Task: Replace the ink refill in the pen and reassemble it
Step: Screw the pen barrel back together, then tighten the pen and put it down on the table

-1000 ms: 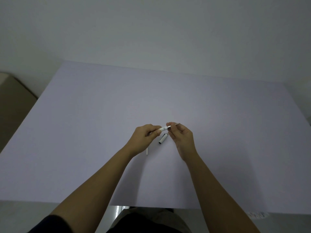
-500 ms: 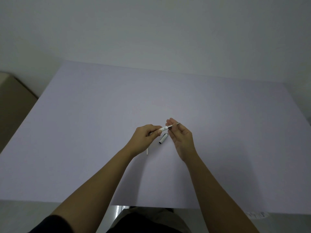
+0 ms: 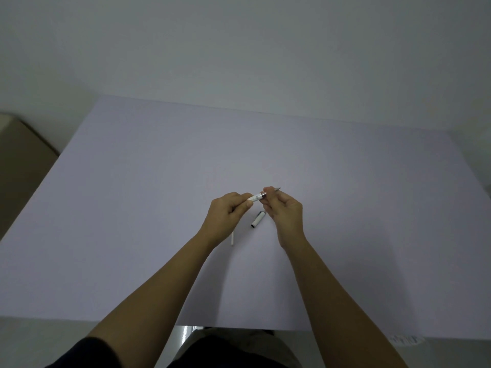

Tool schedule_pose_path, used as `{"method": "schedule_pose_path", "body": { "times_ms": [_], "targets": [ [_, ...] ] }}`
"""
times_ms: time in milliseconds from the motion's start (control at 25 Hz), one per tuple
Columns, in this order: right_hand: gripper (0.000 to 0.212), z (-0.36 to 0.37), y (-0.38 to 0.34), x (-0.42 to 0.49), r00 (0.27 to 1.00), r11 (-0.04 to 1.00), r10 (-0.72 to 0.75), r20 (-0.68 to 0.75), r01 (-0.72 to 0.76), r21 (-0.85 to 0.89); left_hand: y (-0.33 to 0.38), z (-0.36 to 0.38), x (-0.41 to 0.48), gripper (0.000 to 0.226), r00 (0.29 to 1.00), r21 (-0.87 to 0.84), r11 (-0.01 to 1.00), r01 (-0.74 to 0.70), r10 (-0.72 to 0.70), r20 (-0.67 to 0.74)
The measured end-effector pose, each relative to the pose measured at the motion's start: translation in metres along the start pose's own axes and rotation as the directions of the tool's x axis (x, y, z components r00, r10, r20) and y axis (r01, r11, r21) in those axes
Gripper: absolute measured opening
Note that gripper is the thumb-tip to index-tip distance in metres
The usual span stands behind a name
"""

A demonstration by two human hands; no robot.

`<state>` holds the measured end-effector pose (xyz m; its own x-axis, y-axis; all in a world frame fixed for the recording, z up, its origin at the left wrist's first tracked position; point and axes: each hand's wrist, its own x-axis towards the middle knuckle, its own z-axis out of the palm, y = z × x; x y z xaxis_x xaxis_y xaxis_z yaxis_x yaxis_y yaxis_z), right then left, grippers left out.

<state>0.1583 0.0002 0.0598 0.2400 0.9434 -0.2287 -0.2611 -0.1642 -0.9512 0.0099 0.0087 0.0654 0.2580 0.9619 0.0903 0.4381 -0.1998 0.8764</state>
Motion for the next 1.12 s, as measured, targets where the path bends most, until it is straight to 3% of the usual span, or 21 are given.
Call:
{"method": "schedule_pose_path", "body": {
  "times_ms": [80,160,240,320,360,520,680,800,920,1000,1120],
  "targets": [
    [0.021,-0.004,0.003,0.002,0.996,1.000,-0.003,0.086,0.001,0.019,-0.002,-0.002,-0.001,0.019,0.999,-0.046,0.998,0.036,-0.036,0.002],
    [0.031,-0.008,0.010,0.006,0.997,0.999,0.048,0.060,-0.048,-0.004,-0.004,-0.005,0.000,0.019,0.997,-0.066,0.995,0.077,-0.078,-0.016],
    [0.022,-0.013,0.024,0.015,0.986,0.968,0.092,-0.139,-0.121,-0.221,-0.006,-0.009,0.000,0.018,0.993,-0.070,0.991,0.113,-0.116,-0.035],
    [0.021,-0.017,0.042,0.025,0.951,0.805,0.073,-0.300,-0.234,-0.545,-0.007,-0.015,-0.002,0.017,0.990,-0.085,0.988,0.130,-0.134,-0.049],
    [0.023,-0.016,0.051,0.028,0.944,0.729,0.075,-0.321,-0.272,-0.628,-0.008,-0.019,-0.002,0.016,0.989,-0.090,0.987,0.132,-0.137,-0.058],
    [0.042,-0.003,0.069,0.037,0.948,0.615,0.114,-0.299,-0.304,-0.728,-0.011,-0.035,-0.006,0.016,0.986,-0.076,0.988,0.136,-0.142,-0.089],
    [0.039,0.007,0.075,0.046,0.946,0.572,0.112,-0.303,-0.310,-0.759,-0.016,-0.043,-0.008,0.015,0.987,-0.053,0.991,0.125,-0.130,-0.092],
    [0.036,0.007,0.070,0.049,0.924,0.674,0.191,-0.332,-0.369,-0.640,-0.023,-0.040,-0.009,0.015,0.988,-0.050,0.990,0.133,-0.136,-0.075],
    [0.016,0.003,0.058,0.049,0.917,0.904,0.335,-0.219,-0.378,-0.200,-0.032,-0.027,-0.011,0.016,0.987,-0.003,0.988,0.157,-0.157,-0.013],
    [0.017,-0.003,0.048,0.049,0.918,0.931,0.364,-0.158,-0.359,0.062,-0.038,-0.018,-0.013,0.018,0.984,0.030,0.984,0.173,-0.174,0.033],
    [0.007,-0.012,0.033,0.052,0.933,0.930,0.342,-0.115,-0.318,0.184,-0.043,-0.008,-0.014,0.019,0.982,0.067,0.983,0.171,-0.175,0.066]
  ]
}}
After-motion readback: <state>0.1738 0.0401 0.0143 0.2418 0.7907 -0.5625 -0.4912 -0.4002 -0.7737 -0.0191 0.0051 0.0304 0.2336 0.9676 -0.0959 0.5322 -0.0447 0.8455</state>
